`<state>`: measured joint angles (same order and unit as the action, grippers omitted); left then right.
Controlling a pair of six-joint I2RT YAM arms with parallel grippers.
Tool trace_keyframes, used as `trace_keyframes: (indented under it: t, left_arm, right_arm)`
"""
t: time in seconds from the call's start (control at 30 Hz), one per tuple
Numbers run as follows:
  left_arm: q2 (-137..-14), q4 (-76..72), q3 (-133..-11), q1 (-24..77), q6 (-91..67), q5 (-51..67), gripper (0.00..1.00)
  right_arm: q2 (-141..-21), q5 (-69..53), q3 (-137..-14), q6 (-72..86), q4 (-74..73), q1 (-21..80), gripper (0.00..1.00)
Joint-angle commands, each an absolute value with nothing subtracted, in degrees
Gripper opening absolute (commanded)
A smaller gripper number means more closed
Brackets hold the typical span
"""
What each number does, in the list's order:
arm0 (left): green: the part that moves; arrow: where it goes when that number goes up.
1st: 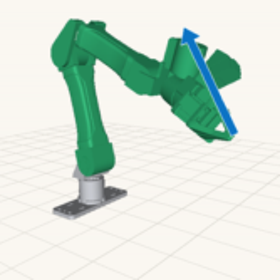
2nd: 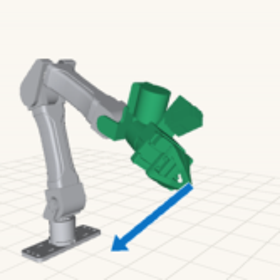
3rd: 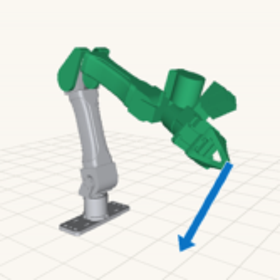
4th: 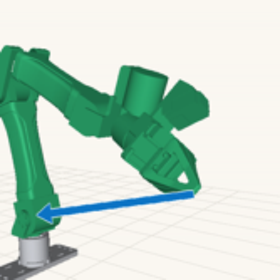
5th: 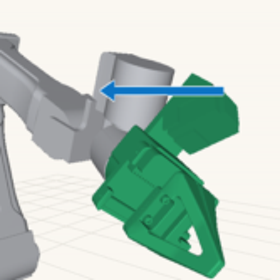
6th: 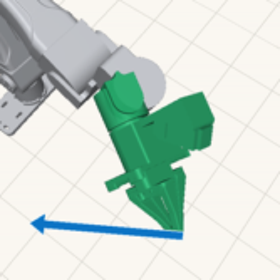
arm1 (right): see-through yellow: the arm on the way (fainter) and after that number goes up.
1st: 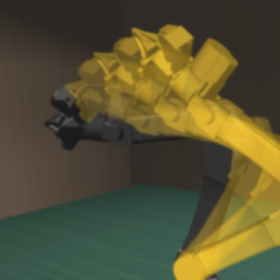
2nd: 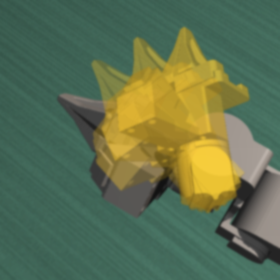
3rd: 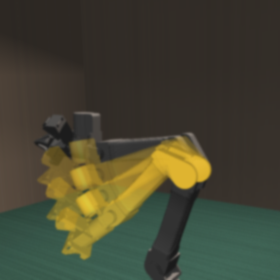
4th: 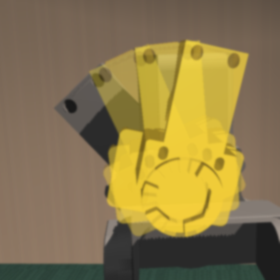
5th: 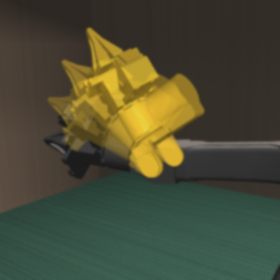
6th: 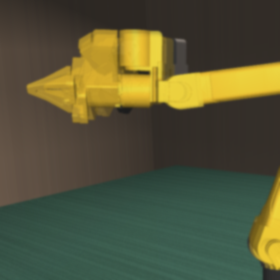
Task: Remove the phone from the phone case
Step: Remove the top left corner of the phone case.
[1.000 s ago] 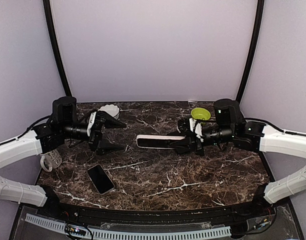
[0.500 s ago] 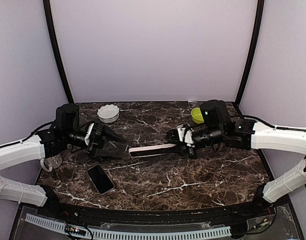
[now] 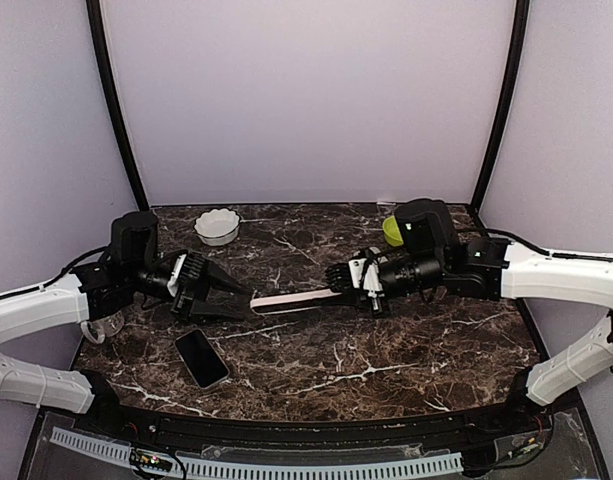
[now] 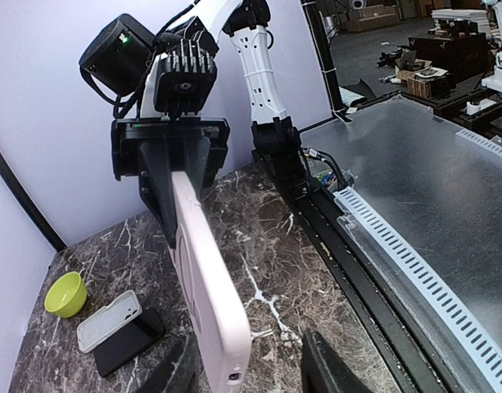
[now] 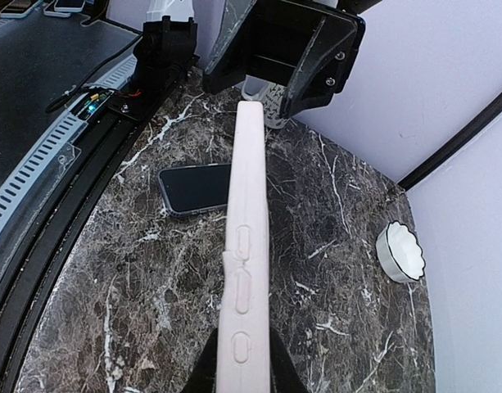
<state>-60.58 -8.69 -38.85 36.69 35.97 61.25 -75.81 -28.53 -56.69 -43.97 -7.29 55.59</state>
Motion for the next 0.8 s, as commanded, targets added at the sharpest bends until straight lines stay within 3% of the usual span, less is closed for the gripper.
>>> trace_keyframes:
  t: [0.0, 0.23, 0.4, 0.77]
  left_arm:
    - [-61.1, -10.0, -38.3, 38.0, 36.8, 60.8, 0.41]
    - [-62.2, -10.3, -38.4, 39.2, 36.8, 60.1, 0.36]
    - [-62.7, -9.8, -38.8, 39.5, 37.1, 59.6, 0.25]
    - [-63.0, -7.4, -39.0, 39.8, 38.9, 59.5, 0.11]
  right_arm:
    - [-75.6, -28.9, -59.4, -44.4, -1.3, 56.7, 0.00]
    - [-76.6, -28.5, -59.7, -44.5, -0.4, 57.8, 0.00]
    - [-77.4, -26.6, -60.3, -46.0, -1.1, 58.7, 0.00]
    - [-76.8, -24.2, -61.3, -50.3, -1.5, 60.1, 0.00]
